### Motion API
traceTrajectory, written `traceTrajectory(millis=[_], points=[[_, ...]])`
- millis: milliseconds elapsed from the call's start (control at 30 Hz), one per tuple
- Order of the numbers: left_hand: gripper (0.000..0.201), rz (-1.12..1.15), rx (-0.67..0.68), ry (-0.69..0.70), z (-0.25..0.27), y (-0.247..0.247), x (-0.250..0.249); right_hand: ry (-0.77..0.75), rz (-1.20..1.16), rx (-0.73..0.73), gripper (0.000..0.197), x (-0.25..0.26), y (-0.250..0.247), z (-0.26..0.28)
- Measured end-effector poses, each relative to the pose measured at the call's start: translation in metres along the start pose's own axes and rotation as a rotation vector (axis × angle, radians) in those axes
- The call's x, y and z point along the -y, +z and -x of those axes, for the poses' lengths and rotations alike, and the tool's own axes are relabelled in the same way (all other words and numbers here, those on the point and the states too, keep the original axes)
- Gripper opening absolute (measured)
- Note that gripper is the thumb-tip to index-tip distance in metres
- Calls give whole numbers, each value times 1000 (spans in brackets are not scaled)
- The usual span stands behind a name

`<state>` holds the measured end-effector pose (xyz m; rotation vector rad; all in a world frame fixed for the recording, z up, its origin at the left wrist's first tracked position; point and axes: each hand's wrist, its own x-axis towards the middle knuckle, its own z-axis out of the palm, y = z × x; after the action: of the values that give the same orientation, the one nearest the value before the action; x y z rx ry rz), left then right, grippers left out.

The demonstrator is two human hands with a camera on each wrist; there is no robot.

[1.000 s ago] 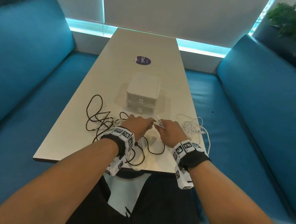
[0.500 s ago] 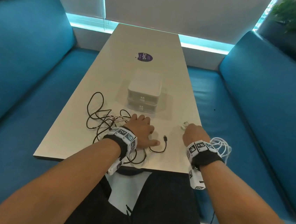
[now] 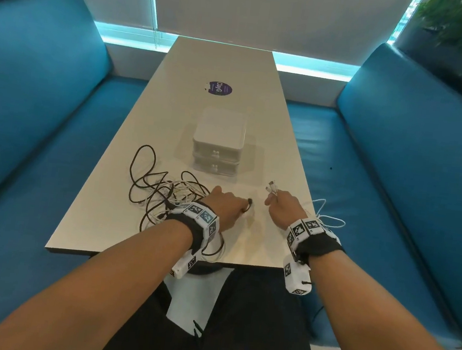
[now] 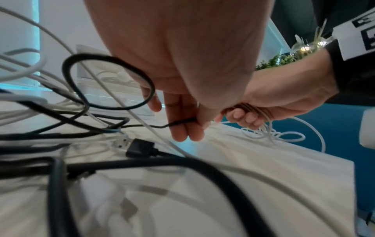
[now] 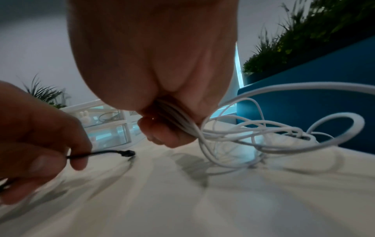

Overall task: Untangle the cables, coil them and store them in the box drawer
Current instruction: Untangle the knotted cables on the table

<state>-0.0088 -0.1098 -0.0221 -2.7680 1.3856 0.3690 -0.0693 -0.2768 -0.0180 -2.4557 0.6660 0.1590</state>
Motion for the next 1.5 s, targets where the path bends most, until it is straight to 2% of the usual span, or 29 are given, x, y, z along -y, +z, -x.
traceTrajectory(millis=[133,300,400,467,700,800,967,1100,1167,1233,1367,1500], points=[[10,148,-92,-72,1,-1,11,27,-99,-45,34,6,2,1],[7,184,-139,-52,0,0,12,-60,-249,-31,39,26,10,2],[19,198,-183,-14,1,1,11,-142,-178,8,28,36,15,3],[20,191,-207,-2,4,2,11,-166,-120,-13,25,38,15,3],[24,68,-173,-74,6,1,28,-92,-40,-128,32,27,7,2],[22,124,-163,-43,5,3,28,-160,-140,-106,35,34,8,6],[21,211,-154,21,8,11,23,-276,-450,-42,39,50,10,10],[22,391,-183,20,8,18,22,-303,-603,33,28,67,10,14],[20,404,-179,-1,9,19,26,-287,-633,16,25,71,11,13],[19,348,-179,-2,10,20,30,-329,-480,-4,24,71,12,11],[24,178,-89,-41,15,11,45,-465,109,7,19,46,14,9],[23,12,-74,-64,20,5,54,-338,326,-56,27,19,7,6]])
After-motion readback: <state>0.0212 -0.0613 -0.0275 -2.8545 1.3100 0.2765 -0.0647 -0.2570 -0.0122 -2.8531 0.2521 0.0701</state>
